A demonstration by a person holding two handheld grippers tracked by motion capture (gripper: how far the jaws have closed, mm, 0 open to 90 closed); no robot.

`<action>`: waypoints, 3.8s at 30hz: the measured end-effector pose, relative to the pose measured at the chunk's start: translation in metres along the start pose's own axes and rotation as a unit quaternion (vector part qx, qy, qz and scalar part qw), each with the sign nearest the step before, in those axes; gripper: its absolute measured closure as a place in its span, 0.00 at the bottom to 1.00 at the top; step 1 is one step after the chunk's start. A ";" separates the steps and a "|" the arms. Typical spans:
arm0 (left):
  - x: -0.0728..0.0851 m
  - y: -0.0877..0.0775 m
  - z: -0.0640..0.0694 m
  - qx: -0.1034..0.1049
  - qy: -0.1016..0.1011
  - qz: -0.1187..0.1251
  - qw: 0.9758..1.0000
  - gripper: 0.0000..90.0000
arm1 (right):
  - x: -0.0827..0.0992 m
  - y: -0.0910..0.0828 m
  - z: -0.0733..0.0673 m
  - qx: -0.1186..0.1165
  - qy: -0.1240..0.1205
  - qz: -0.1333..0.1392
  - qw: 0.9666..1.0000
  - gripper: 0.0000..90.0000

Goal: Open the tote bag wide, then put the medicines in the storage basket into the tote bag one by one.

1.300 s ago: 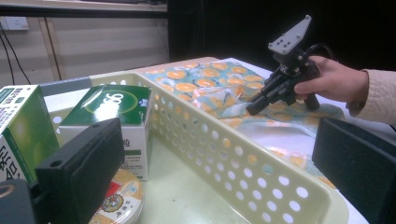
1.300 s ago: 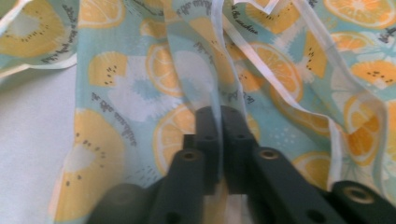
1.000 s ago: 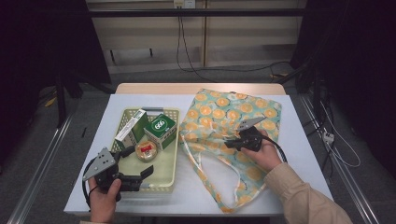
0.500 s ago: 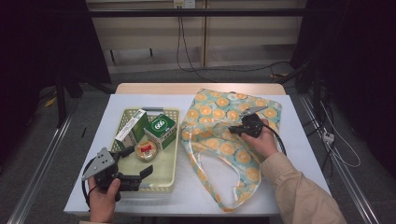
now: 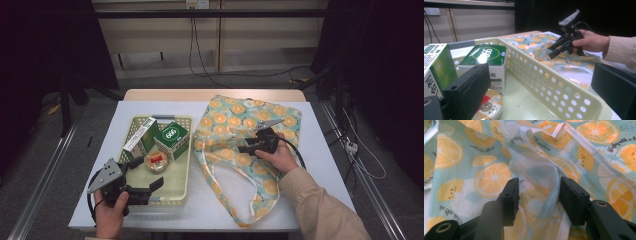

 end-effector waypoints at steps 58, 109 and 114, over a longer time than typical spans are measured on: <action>-0.006 -0.001 0.000 -0.001 -0.006 0.003 1.000 0.02 | -0.057 -0.040 0.018 0.041 0.002 0.020 0.999 1.00; -0.033 0.007 0.003 0.014 -0.014 -0.009 1.000 0.03 | -0.073 -0.062 0.026 0.008 0.006 0.018 1.000 1.00; -0.042 0.011 0.000 0.016 -0.007 -0.018 1.000 0.03 | -0.074 -0.065 0.028 0.009 0.010 0.023 1.000 1.00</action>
Point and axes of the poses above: each handheld gripper's, and its own axes: y roughly forward along the jaws, x roughly out of its underside, z roughly to its right, the point moved 4 cm from there along y, roughly forward along the jaws, and after that the axes turned 2 degrees about x, right-handed, at the moved point
